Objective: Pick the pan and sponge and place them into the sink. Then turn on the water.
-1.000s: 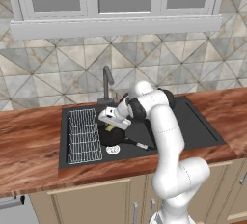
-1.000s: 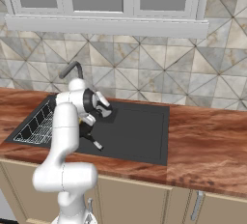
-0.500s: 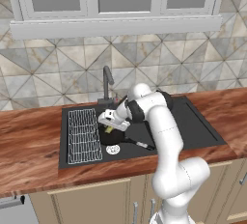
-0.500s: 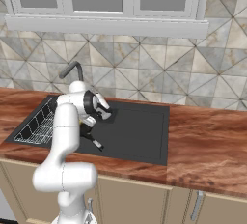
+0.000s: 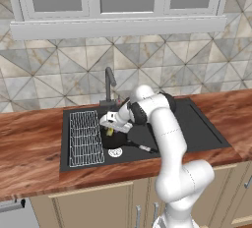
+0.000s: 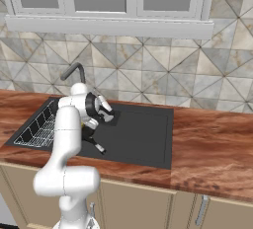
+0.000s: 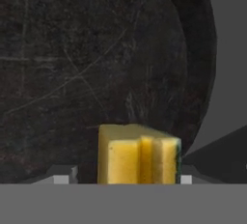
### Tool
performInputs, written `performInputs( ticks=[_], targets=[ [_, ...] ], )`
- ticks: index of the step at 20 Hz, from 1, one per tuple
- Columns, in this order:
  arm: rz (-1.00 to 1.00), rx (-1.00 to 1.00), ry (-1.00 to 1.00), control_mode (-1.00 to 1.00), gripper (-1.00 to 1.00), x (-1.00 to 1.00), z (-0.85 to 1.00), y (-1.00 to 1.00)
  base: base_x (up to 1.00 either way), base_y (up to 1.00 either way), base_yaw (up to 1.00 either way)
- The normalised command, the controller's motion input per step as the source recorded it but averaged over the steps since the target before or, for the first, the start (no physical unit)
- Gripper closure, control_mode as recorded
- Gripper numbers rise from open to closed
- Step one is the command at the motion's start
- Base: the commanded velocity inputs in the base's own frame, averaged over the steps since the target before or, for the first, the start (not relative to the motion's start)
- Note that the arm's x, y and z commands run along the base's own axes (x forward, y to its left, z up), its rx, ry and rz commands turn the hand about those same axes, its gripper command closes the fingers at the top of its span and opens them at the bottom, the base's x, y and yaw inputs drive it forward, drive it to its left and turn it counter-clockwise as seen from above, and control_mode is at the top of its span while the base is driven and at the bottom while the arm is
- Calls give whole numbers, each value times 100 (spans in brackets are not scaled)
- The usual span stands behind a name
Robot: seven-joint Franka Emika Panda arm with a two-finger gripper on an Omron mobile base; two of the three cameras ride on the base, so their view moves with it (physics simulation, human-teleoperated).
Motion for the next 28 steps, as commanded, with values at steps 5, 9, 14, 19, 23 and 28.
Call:
performInputs(
  ticks=[5,9,14,19,23,28],
  targets=[
    [5,0,-4,-100,-100,4,5,-5,0,0,0],
    [4,0,-7,-100,-100,1,20,-10,0,0,0],
    [4,0,-9,-100,-100,0,25,-9,0,0,0],
    [4,1,-10,-100,-100,0,11,-13,0,0,0],
    [5,0,-13,-100,-100,-3,13,-13,0,0,0],
    [7,-2,-18,-100,-100,-13,17,-13,0,0,0]
  ],
)
